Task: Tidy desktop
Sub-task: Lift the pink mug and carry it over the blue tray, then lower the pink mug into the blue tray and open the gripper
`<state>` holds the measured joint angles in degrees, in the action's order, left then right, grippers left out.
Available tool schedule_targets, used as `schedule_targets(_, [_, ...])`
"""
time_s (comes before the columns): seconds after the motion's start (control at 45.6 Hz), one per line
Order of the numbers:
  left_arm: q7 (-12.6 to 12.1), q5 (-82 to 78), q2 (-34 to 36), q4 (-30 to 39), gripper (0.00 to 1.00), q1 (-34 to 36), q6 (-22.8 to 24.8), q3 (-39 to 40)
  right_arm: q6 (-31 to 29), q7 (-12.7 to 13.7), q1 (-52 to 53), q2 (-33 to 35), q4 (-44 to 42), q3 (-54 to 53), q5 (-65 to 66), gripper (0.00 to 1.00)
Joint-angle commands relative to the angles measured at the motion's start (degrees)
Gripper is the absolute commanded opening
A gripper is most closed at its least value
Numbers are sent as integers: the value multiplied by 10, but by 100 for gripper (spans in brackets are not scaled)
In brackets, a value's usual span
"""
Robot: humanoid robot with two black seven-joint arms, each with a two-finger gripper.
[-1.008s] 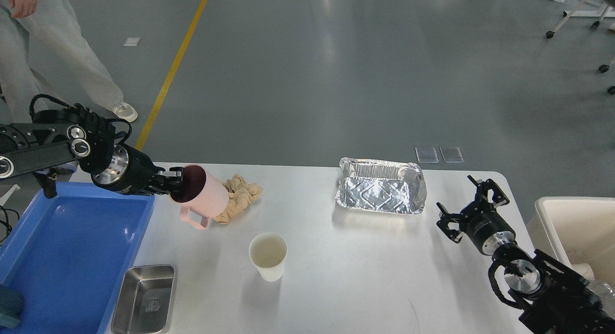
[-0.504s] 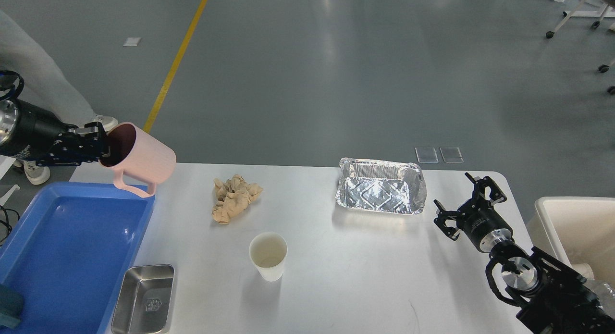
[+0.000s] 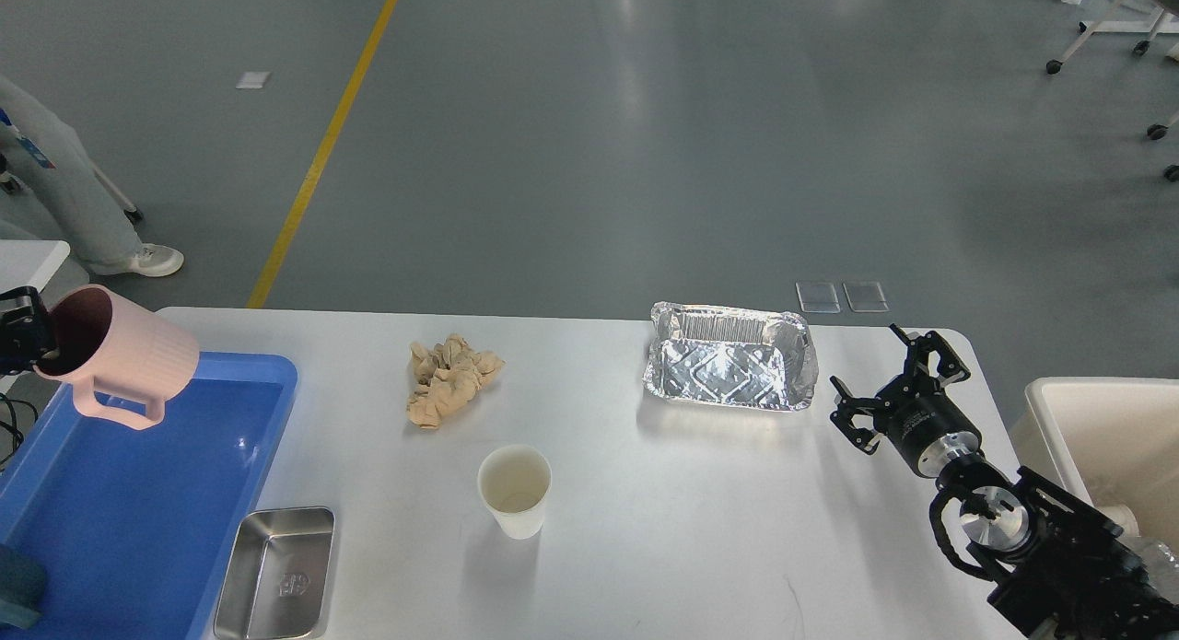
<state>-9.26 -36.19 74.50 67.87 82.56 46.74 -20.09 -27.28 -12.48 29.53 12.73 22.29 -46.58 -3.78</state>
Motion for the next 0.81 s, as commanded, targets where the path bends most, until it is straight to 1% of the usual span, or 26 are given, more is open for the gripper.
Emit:
schedule_targets(0.0, [8,-16,8,0,0,-51,-25,4,0,0,3,0,-1,0,0,100])
schedule_targets(0.088, [15,-25,6,-2,0,-86,-44,3,0,1,3,0,-1,0,0,100])
schedule_targets(0.175, [33,-34,2,-3,0,-119,-65,3,-1,1,3,3,-1,0,0,100])
schedule_targets(0.241, [42,-35,0,-3,0,-147,-78,3,-1,0,2,4,-3,0,5,100])
schedule_targets(0.373, [48,-61,-3,-4,0,-193,-88,7,-1,0,1,2,-6,0,34,100])
schedule_targets(0.482, [71,-65,-3,-5,0,-222,-103,4,0,0,0,0,-7,0,39,100])
schedule_targets(0.592, [86,-66,-6,-7,0,-253,-126,3,0,0,0,-1,-7,0,39,100])
schedule_targets(0.701, [101,-66,-24,-17,0,-278,-144,3,0,0,0,0,-7,1,39,100])
schedule_targets(0.789, [105,-66,-44,-34,0,-302,-153,5,0,0,-2,0,-6,1,40,100])
